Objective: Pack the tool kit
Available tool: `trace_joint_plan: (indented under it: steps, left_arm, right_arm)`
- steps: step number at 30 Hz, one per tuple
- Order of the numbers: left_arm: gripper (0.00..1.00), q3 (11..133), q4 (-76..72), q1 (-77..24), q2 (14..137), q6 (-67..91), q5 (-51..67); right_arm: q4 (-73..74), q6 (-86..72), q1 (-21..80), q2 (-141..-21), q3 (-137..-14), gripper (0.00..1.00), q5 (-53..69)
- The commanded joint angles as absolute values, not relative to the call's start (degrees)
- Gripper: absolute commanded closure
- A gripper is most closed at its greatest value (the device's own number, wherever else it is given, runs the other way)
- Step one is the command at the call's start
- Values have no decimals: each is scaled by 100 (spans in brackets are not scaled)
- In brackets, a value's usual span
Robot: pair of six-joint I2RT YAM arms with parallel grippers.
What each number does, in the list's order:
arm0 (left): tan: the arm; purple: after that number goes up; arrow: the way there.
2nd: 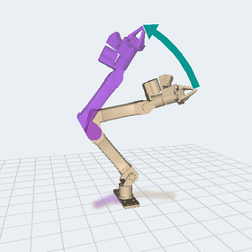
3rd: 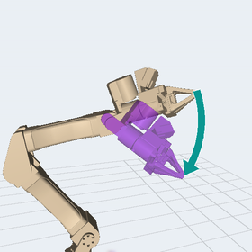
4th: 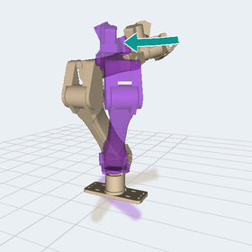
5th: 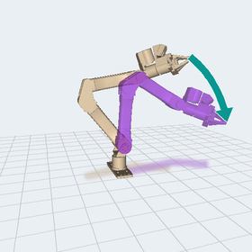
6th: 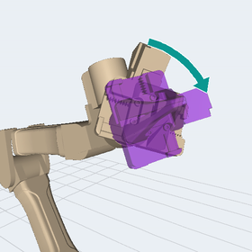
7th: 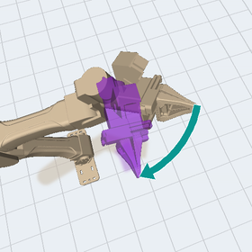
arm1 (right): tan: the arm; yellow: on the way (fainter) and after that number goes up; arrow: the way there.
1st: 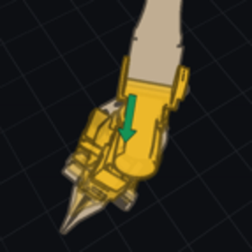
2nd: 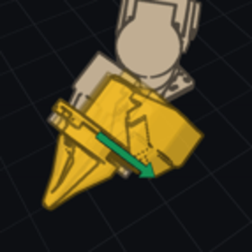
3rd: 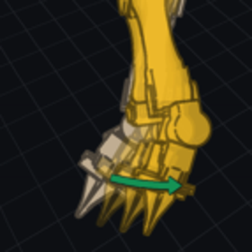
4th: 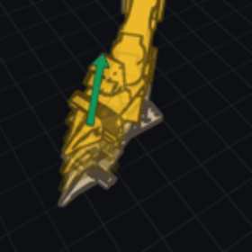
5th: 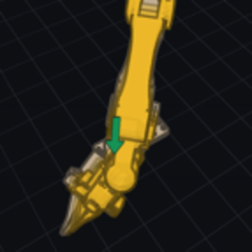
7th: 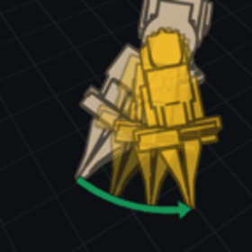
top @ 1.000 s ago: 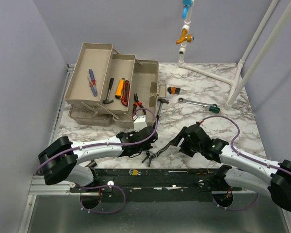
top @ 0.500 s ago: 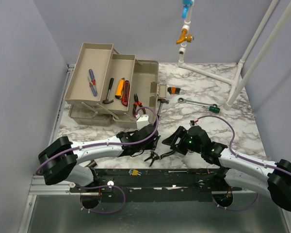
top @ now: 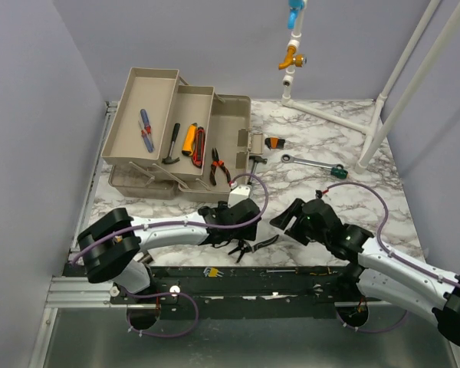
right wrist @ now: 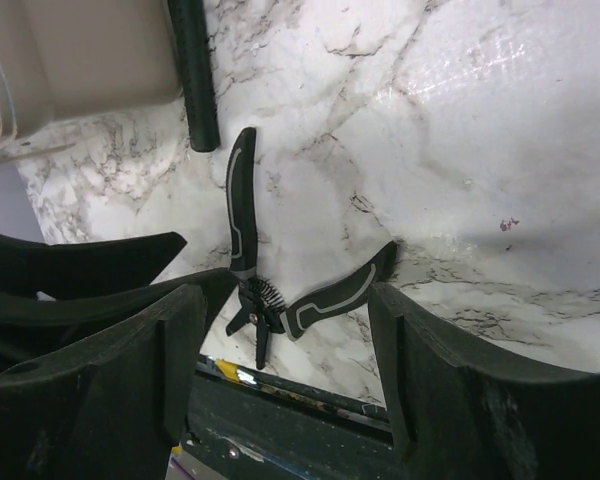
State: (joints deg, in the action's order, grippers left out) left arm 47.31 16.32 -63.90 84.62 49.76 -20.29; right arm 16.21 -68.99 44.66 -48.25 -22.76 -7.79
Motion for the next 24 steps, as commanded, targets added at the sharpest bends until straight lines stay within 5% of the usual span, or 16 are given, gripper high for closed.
trace_joint_plan:
  steps: [1, 19, 24]
  left_arm:
    - [26, 5219, 2101, -6447, 9021, 4398, -2101]
    - [66, 5954, 3411, -6607, 10395, 4689, -2329]
    - [100, 5722, 3098, -6593, 10423, 4838, -2038]
  right_arm:
    - [2121, -7043, 4469, -4421, -2288, 28, -1247]
    - [2435, -7005, 4478, -3752, -2286, 29, -1428]
    - [2375, -7001, 4473, -3809, -2259, 29, -1356]
